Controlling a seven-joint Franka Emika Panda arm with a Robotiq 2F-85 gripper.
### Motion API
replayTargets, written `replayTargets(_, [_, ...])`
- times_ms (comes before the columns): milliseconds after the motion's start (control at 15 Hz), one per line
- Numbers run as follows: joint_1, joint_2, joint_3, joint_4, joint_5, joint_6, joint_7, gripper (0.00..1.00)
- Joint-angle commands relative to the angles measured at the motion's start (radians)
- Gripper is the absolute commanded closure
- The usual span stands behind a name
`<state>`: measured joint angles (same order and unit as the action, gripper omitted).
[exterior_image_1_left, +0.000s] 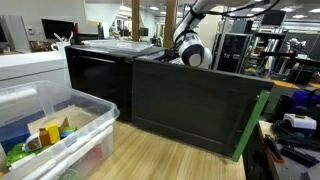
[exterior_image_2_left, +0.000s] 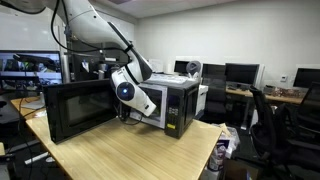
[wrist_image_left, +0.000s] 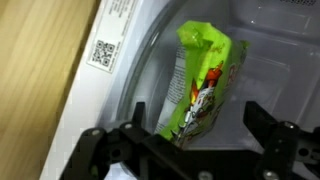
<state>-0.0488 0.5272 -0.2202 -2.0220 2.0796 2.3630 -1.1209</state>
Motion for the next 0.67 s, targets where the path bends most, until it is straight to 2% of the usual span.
replayTargets(0, [-0.01,-0.087,-0.008,-0.089,-0.085,0.023,0.058,0.0])
replayTargets(400, [-0.027,-0.205,-0.027,-0.177,-0.223,0.035,0.129,0.0])
replayTargets(600, [-0.04,-0.28,-0.033,-0.235,-0.344,0.061,0.2,0.0])
